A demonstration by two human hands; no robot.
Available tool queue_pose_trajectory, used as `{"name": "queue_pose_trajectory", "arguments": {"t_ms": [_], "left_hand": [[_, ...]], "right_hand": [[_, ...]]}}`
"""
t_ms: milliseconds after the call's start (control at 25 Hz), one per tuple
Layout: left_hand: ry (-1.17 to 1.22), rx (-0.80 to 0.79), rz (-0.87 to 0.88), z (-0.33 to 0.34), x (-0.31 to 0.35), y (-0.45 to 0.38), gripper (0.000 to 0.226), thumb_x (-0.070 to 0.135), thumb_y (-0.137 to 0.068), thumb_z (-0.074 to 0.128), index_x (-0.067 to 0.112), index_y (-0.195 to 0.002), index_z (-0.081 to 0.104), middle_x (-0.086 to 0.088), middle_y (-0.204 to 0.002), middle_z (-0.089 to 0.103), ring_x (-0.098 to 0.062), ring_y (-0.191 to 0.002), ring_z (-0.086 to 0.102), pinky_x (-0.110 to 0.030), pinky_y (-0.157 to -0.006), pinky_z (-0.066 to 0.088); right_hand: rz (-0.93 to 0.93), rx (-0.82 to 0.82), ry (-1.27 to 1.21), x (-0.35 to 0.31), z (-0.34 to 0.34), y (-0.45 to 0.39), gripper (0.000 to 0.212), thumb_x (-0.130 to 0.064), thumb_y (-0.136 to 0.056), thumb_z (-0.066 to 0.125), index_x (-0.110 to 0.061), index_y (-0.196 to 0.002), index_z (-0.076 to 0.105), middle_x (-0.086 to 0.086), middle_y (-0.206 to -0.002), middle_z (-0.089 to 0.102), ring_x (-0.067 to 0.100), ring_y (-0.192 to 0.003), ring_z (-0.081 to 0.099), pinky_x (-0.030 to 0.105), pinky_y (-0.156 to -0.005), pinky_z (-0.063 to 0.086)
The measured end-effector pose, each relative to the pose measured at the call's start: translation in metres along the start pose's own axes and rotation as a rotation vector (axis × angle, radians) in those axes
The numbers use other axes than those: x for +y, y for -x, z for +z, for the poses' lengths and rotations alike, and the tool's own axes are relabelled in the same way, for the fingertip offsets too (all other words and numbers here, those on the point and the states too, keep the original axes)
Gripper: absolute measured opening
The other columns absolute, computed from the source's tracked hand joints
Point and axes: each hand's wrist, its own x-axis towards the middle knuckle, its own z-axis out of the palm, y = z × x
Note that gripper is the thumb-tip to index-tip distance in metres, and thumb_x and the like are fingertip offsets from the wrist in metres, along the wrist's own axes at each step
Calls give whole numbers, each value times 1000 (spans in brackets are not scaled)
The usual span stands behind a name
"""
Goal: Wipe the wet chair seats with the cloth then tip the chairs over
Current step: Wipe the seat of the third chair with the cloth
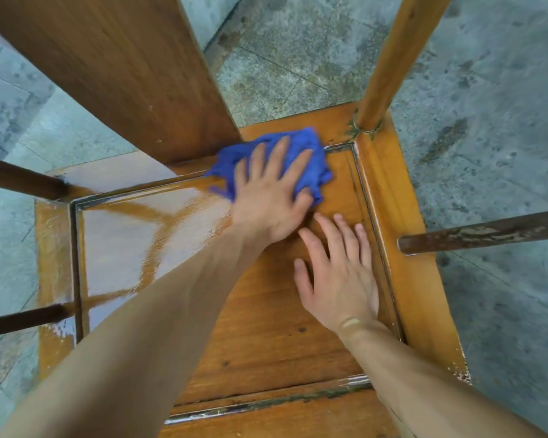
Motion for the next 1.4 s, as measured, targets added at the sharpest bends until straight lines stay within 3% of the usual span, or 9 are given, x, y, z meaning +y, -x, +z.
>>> {"name": "queue_pose_trajectory", "arguments": {"t_ms": [160, 440, 600, 760, 920, 1120, 1200, 1280, 1400], "left_hand": [[3, -99, 308, -6, 57, -54, 60, 48, -98, 42, 39, -155, 25, -7, -167, 12, -31, -154, 5, -49, -122, 2], [-58, -139, 631, -6, 19, -31, 55, 42, -100, 39, 41, -154, 26, 8, -166, 18, -22, -154, 12, -44, -122, 8], [92, 21, 360, -3, -61, 11, 55, 44, -95, 41, 33, -149, 42, -1, -158, 39, -29, -144, 34, -43, -115, 24], [41, 198, 50, -5, -158, 74, 57, 46, -89, 41, 26, -140, 54, -9, -141, 55, -33, -127, 49, -44, -102, 39], [-20, 165, -392, -22, -246, 128, 54, 41, -93, 43, 19, -142, 45, -15, -143, 46, -38, -127, 44, -51, -101, 41], [49, 150, -888, -21, -241, 151, 43, 30, -98, 46, 8, -135, 41, -24, -142, 38, -45, -125, 40, -55, -95, 41], [-12, 61, -934, -23, -243, 168, 43, 27, -99, 48, 3, -134, 39, -29, -144, 36, -48, -127, 39, -55, -97, 41], [-77, -49, -842, -33, -234, 181, 42, 27, -100, 48, 2, -132, 40, -29, -141, 38, -47, -127, 40, -54, -98, 40], [58, -90, -696, -51, -194, 196, 38, 30, -99, 46, 7, -130, 47, -22, -132, 46, -41, -121, 45, -50, -94, 42]], "right_hand": [[-6, 26, 44, 7, 3, 1, 49, -38, -90, 46, -18, -135, 51, 14, -143, 52, 34, -140, 39, 56, -119, 25], [2, 12, 42, 1, 2, 2, 48, -38, -91, 44, -17, -132, 56, 13, -137, 53, 37, -135, 40, 54, -121, 21], [-15, 15, 17, 4, 1, 0, 51, -37, -91, 45, -17, -137, 54, 12, -149, 46, 38, -142, 37, 54, -121, 19], [-14, -18, 11, 2, -3, 2, 54, -40, -92, 40, -16, -139, 51, 12, -151, 42, 39, -143, 32, 55, -121, 17], [-15, -56, 14, -5, -1, -4, 54, -40, -93, 38, -15, -140, 49, 13, -151, 40, 38, -145, 29, 52, -122, 13], [-14, -107, 8, -3, -4, -1, 53, -42, -95, 38, -19, -142, 48, 10, -154, 37, 34, -147, 26, 50, -123, 10], [20, -178, -11, -7, -7, -6, 48, -39, -100, 41, -22, -145, 45, 6, -158, 33, 31, -150, 20, 48, -124, 7], [124, -281, -3, -20, -14, -4, 48, -35, -102, 44, -24, -148, 39, 4, -162, 26, 27, -153, 14, 46, -125, 6], [259, -414, -121, -55, -36, 0, 49, -41, -101, 44, -27, -148, 39, 2, -158, 32, 28, -145, 31, 47, -118, 29]]}}
